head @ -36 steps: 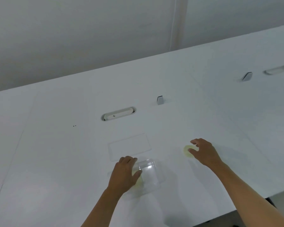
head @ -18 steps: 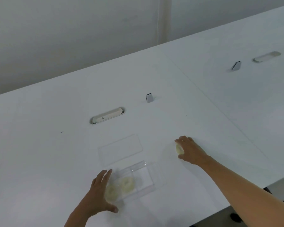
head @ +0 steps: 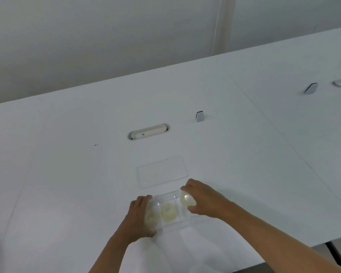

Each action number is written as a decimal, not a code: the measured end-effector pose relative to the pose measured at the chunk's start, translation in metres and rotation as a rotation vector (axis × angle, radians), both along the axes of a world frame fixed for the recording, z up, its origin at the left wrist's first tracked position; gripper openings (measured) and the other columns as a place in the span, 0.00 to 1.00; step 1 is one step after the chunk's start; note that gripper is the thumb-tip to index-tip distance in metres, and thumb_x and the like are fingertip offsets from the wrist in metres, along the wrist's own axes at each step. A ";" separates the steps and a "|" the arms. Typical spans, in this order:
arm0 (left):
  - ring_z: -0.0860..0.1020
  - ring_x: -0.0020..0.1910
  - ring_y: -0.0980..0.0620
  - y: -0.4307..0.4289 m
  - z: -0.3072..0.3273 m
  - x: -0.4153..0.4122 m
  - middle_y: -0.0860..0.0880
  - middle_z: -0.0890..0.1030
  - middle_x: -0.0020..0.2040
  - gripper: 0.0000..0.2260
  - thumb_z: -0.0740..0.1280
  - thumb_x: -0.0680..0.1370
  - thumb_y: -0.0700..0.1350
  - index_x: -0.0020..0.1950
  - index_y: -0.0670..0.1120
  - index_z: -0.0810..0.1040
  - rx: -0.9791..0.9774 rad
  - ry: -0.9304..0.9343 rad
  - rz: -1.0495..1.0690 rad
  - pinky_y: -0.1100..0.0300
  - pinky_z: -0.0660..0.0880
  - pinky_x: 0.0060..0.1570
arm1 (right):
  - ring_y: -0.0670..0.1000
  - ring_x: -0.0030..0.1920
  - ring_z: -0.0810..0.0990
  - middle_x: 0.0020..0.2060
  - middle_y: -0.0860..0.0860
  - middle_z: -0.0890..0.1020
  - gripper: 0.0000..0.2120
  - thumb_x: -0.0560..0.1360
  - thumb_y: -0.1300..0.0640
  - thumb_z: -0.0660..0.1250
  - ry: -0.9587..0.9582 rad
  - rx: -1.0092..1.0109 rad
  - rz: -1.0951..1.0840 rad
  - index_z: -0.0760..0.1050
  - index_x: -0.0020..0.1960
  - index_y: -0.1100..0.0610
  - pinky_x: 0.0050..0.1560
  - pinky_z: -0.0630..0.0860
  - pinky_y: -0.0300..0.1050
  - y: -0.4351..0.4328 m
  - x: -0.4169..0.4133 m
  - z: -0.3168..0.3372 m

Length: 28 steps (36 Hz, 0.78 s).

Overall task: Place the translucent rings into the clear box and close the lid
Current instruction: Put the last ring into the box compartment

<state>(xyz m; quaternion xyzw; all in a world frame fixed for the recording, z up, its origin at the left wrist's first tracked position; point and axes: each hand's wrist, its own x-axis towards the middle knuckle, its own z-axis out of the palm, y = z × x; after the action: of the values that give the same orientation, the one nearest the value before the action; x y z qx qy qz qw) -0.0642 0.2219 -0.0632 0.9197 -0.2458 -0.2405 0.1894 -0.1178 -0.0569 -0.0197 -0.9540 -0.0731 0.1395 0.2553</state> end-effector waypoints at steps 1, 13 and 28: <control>0.66 0.59 0.54 -0.001 0.000 0.000 0.57 0.66 0.60 0.41 0.68 0.58 0.55 0.71 0.52 0.62 0.019 -0.004 -0.007 0.64 0.64 0.63 | 0.50 0.56 0.72 0.57 0.48 0.71 0.23 0.70 0.55 0.69 0.004 -0.053 0.040 0.69 0.63 0.54 0.52 0.76 0.49 0.007 0.001 0.000; 0.63 0.59 0.51 0.000 0.008 -0.004 0.56 0.63 0.62 0.45 0.73 0.57 0.53 0.71 0.55 0.57 0.004 0.047 0.046 0.52 0.78 0.54 | 0.57 0.41 0.75 0.45 0.55 0.77 0.11 0.63 0.63 0.69 -0.067 -0.453 0.289 0.73 0.44 0.59 0.46 0.65 0.48 0.031 0.013 -0.015; 0.50 0.77 0.49 0.016 0.017 0.001 0.55 0.46 0.79 0.63 0.75 0.56 0.71 0.79 0.56 0.39 -0.096 0.157 0.161 0.48 0.61 0.75 | 0.54 0.59 0.77 0.58 0.51 0.80 0.23 0.70 0.47 0.74 -0.056 -0.150 -0.030 0.75 0.61 0.55 0.59 0.73 0.48 0.025 0.018 -0.002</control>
<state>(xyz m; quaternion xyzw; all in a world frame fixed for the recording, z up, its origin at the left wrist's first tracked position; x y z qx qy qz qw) -0.0632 0.2380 -0.0463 0.9047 -0.1670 -0.2838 0.2705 -0.0998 -0.0319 -0.0214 -0.9749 -0.0553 0.1139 0.1830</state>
